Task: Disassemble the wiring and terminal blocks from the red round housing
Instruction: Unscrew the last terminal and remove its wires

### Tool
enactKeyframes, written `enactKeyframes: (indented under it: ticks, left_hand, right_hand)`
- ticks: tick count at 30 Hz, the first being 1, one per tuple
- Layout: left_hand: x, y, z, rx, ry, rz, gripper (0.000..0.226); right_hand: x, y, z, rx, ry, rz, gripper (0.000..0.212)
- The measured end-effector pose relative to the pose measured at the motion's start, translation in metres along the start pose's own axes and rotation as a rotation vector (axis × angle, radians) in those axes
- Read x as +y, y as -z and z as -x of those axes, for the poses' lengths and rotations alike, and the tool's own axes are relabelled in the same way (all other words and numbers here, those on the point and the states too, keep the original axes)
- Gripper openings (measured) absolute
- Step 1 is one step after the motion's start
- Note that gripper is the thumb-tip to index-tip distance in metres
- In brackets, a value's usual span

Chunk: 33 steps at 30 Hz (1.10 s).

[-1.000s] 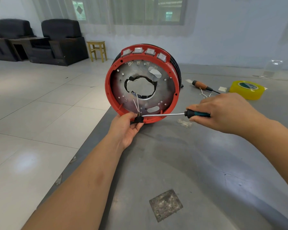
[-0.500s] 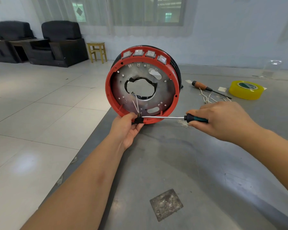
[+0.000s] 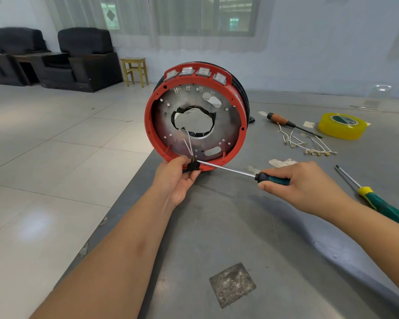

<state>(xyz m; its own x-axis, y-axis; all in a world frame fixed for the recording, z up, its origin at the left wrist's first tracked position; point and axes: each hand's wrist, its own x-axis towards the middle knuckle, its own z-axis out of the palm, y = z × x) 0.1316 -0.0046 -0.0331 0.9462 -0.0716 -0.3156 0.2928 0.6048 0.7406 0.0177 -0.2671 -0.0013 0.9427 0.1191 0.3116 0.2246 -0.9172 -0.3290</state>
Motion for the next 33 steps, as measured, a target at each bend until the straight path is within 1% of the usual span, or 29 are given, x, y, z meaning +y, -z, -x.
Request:
enactKeyframes:
  ticks: [2, 4, 7, 9, 11, 12, 19, 23, 33]
  left_hand:
    - [0.0, 0.001, 0.0, 0.001, 0.0, -0.009, 0.025]
    - [0.001, 0.001, 0.0, 0.006, 0.0, -0.005, 0.023]
    - [0.001, 0.0, 0.001, 0.001, 0.003, 0.007, 0.021]
    - [0.001, 0.0, 0.002, 0.0, -0.001, -0.001, 0.022]
    - [0.001, 0.001, 0.003, -0.002, -0.005, -0.009, 0.024]
    - [0.001, 0.001, 0.003, -0.004, -0.007, -0.01, 0.024]
    - [0.001, 0.001, 0.004, -0.016, -0.008, -0.048, 0.024]
    - [0.001, 0.0, 0.006, -0.013, -0.008, -0.059, 0.025]
    - [0.001, 0.0, 0.006, -0.005, -0.001, -0.028, 0.026]
  right_hand:
    - [0.0, -0.002, 0.001, -0.013, -0.04, -0.069, 0.022]
    - [-0.003, 0.002, 0.001, -0.007, -0.017, -0.047, 0.026]
    - [-0.006, 0.014, -0.001, 0.051, 0.13, 0.175, 0.04]
    - [-0.007, 0.022, -0.005, 0.116, 0.24, 0.352, 0.04]
    - [-0.009, 0.031, -0.009, 0.166, 0.29, 0.442, 0.038]
    - [-0.011, 0.034, -0.011, 0.163, 0.297, 0.464, 0.038]
    - [-0.018, 0.051, -0.022, 0.12, 0.323, 0.474, 0.037]
    - [-0.022, 0.055, -0.026, 0.107, 0.336, 0.54, 0.035]
    - [-0.033, 0.066, -0.033, 0.076, 0.384, 0.68, 0.047]
